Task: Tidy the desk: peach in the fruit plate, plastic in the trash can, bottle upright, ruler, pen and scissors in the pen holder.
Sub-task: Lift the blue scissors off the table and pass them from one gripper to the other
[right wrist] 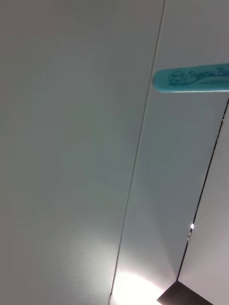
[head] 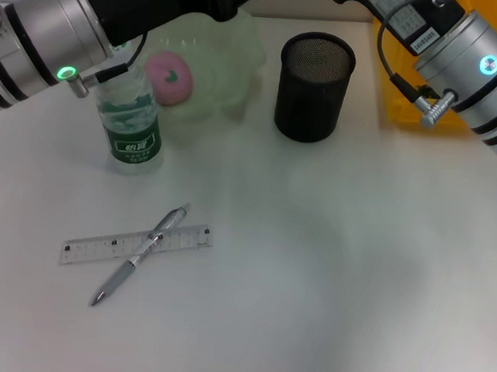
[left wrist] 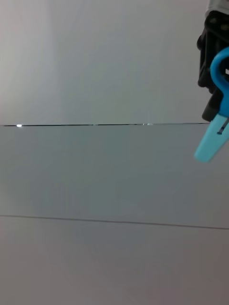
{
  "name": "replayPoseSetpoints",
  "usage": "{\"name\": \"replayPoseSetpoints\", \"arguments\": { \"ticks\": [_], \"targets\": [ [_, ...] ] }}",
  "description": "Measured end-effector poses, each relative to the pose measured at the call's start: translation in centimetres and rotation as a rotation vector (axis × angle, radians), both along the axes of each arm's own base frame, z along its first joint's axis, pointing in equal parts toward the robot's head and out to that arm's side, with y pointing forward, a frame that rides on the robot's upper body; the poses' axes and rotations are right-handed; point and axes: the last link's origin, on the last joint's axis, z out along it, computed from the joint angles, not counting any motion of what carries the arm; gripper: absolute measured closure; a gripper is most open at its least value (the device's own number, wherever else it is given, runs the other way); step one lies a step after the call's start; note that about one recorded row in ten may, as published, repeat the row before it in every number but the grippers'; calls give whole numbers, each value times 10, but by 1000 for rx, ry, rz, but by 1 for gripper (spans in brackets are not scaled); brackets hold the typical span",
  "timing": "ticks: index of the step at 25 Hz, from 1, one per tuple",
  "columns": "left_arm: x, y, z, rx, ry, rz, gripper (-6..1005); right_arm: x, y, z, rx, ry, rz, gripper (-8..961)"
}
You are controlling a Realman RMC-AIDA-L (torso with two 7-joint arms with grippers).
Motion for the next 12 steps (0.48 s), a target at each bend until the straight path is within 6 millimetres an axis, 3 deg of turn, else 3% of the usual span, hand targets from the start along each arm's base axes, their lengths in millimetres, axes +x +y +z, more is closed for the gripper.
{"name": "replayPoseSetpoints", "arguments": {
  "ticks": [3, 12],
  "targets": [
    [0, 0, -1, -5, 9, -4, 547, 1, -1, -1, -4, -1, -5, 729],
    [-1, -1, -1, 3, 16, -8, 735, 5, -3, -3, -14, -1, -15, 730]
  ]
}}
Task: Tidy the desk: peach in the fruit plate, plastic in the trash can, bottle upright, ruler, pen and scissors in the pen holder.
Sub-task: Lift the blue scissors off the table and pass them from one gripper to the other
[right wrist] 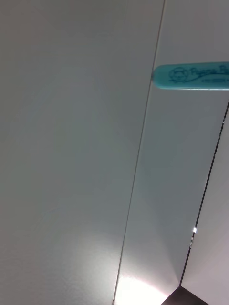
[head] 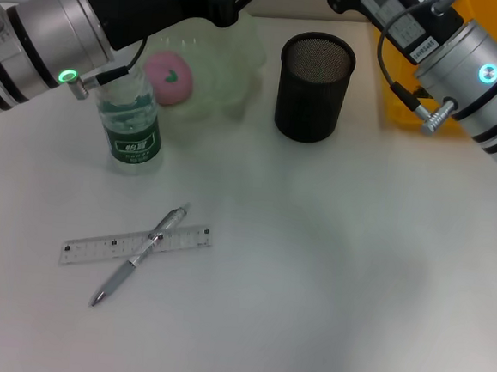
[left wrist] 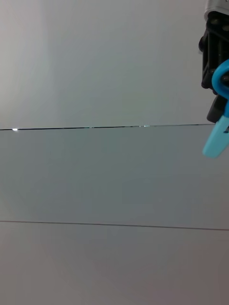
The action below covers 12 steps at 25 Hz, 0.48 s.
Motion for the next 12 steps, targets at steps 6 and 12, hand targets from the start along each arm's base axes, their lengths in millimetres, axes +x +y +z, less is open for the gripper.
{"name": "replayPoseSetpoints", "arguments": {
  "ticks": [6, 12],
  "targets": [
    [-5, 1, 1, 7, 0, 26, 793, 1, -2, -1, -7, -5, 4, 732],
    [-12, -3, -4, -4, 12, 45, 853, 4, -5, -5, -24, -23, 2, 734]
  ]
}}
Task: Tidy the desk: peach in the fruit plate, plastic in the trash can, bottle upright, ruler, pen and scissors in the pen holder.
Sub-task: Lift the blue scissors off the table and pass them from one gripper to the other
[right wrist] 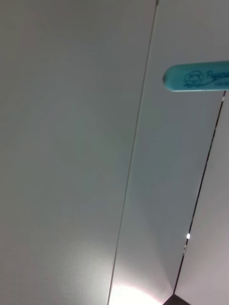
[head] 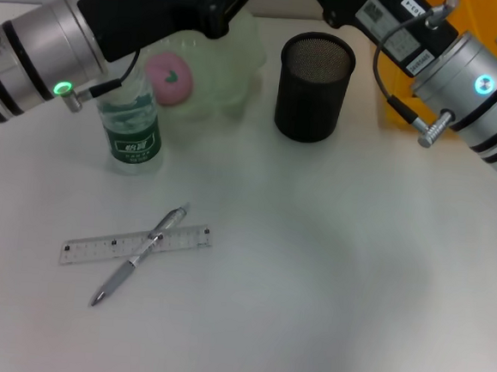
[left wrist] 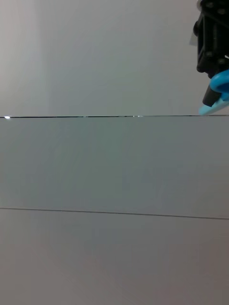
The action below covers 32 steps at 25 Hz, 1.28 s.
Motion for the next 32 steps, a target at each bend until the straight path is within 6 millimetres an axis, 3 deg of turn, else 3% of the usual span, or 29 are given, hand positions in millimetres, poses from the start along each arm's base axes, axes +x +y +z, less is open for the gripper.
{"name": "replayPoseSetpoints", "arguments": {
  "ticks": [4, 32],
  "targets": [
    [-8, -5, -2, -5, 4, 18, 899, 4, -2, -3, -9, -10, -13, 735],
    [-18, -9, 0, -6, 0, 50, 888, 28, -18, -2, 4, -24, -36, 750]
  ]
}}
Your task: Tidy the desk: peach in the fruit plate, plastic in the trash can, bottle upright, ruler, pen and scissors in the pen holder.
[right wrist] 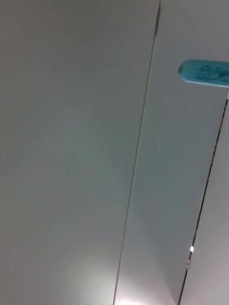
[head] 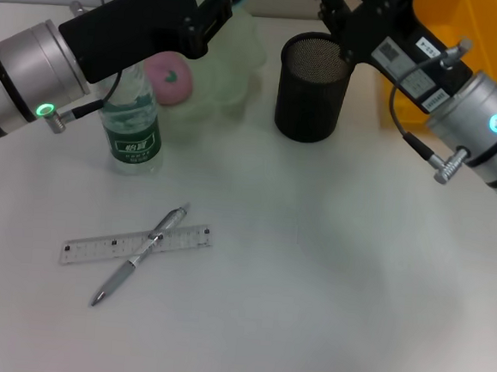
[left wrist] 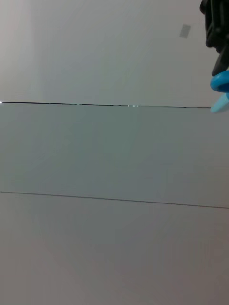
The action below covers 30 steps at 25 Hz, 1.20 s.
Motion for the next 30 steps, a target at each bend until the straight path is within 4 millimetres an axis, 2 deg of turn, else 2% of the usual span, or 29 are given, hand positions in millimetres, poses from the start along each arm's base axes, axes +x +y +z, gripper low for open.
{"name": "replayPoseSetpoints", "arguments": {
  "ticks": [6, 7, 10, 12, 13, 16, 17, 22, 30],
  "targets": [
    [-3, -1, 5, -19, -2, 16, 886, 27, -17, 11, 87, -24, -11, 751],
    [0, 0, 6, -43, 32, 7, 886, 36, -26, 16, 129, -35, -11, 751],
    [4, 1, 7, -58, 70, -5, 885, 46, -35, 22, 175, -49, -11, 749],
    [15, 3, 6, -99, 135, -16, 884, 61, -47, 30, 226, -69, -22, 749],
    [15, 3, 6, -99, 135, -16, 883, 61, -47, 30, 226, -69, -22, 749],
    [31, 8, 5, -138, 198, -29, 882, 73, -57, 34, 253, -90, -45, 748],
    [43, 12, 4, -157, 238, -37, 882, 77, -60, 34, 265, -105, -52, 748],
    [62, 23, -1, -208, 292, -16, 880, 84, -71, 26, 255, -181, -29, 747],
    [79, 47, -11, -241, 452, 95, 877, 101, -84, 17, 246, -287, -52, 746]
  ]
}}
